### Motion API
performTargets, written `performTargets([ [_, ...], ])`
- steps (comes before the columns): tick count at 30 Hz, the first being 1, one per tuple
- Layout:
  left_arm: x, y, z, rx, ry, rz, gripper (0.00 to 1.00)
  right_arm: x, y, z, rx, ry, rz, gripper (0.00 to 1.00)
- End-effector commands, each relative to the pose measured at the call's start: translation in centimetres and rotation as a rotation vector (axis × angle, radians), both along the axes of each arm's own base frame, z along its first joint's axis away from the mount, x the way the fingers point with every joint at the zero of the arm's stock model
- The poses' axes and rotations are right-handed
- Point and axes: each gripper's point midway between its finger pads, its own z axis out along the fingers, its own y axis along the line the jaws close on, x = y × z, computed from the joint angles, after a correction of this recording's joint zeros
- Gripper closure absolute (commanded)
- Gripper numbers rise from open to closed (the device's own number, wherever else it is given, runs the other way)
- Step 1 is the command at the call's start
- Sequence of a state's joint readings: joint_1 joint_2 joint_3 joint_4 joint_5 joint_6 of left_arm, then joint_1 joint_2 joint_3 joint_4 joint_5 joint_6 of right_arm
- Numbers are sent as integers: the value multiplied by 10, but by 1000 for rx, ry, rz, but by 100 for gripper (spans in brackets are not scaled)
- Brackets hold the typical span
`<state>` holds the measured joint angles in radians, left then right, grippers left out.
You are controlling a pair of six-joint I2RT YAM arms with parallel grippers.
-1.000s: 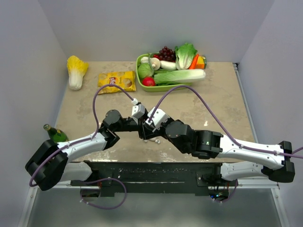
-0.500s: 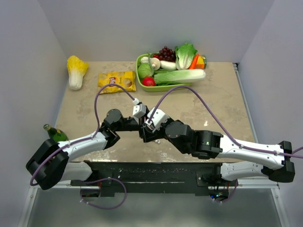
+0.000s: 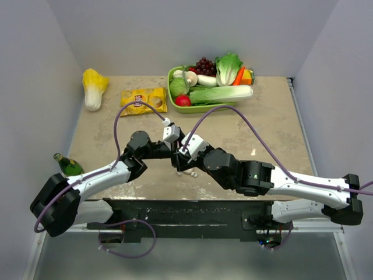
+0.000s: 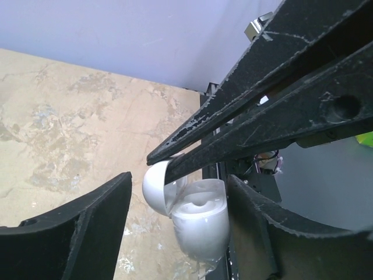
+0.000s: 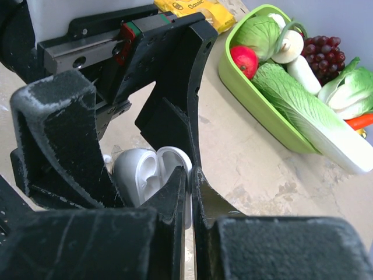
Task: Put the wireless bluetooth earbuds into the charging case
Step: Adjust the charging case.
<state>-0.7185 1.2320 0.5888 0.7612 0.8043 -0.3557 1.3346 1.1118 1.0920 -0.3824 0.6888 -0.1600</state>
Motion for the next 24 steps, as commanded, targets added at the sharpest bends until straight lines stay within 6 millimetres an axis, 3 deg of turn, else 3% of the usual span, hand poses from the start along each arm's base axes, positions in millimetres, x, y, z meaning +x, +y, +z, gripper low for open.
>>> performTargets([
  [1,5,3,24,-34,-70,13,33,1,2,23,71,-21,-9,100],
  [11,6,3,18,-15,-51,16,45,1,2,23,72,-21,-12,100],
  [21,7,4,17,-9,-50,17,77,1,3,22,69,-18,-8,100],
  [24,7,4,18,-13,-49,15,97,1,3,22,69,-18,-7,100],
])
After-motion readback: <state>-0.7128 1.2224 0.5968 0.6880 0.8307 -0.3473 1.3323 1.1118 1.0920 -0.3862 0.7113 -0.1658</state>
